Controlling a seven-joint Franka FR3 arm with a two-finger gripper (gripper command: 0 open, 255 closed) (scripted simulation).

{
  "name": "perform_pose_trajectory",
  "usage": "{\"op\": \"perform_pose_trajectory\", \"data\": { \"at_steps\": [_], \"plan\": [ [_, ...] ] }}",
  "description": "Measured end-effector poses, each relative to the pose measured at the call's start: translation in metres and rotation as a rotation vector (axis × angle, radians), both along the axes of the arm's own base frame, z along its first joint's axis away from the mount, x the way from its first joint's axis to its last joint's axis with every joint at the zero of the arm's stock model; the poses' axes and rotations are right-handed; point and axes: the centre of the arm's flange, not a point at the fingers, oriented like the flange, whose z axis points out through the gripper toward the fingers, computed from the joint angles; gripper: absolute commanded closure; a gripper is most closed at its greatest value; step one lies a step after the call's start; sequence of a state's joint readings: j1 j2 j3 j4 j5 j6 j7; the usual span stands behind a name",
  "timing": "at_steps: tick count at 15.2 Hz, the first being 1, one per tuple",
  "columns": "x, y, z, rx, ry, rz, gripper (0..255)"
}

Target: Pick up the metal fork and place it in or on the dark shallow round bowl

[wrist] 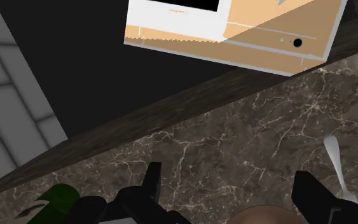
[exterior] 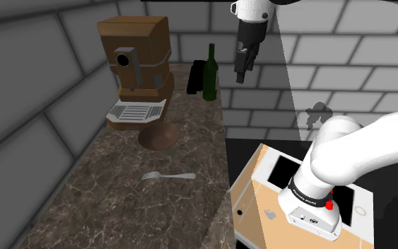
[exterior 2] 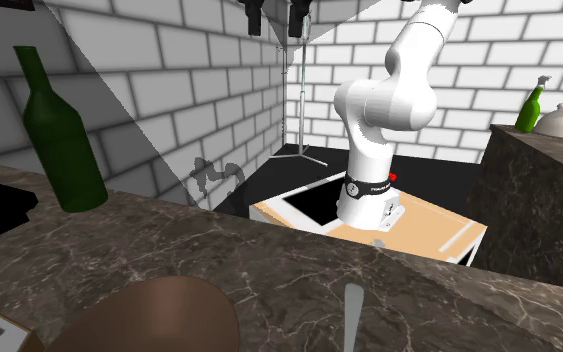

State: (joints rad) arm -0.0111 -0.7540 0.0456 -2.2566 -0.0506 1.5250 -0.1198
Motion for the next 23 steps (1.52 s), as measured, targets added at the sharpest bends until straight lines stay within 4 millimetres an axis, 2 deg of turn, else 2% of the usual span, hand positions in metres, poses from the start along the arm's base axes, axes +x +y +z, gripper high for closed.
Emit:
{"op": "perform_pose_trajectory", "data": {
  "at_steps": [2, 6, 16, 23],
  "plan": [
    [0.001, 0.004, -0.004, 0.0, -0.001, 0.002, 0],
    [0.014, 0.034, -0.034, 0.0, -0.011, 0.013, 0],
    [0.051, 0.126, -0.12, 0.001, -0.042, 0.042, 0],
    [0.068, 0.193, -0.178, 0.001, -0.065, 0.062, 0]
  ]
}}
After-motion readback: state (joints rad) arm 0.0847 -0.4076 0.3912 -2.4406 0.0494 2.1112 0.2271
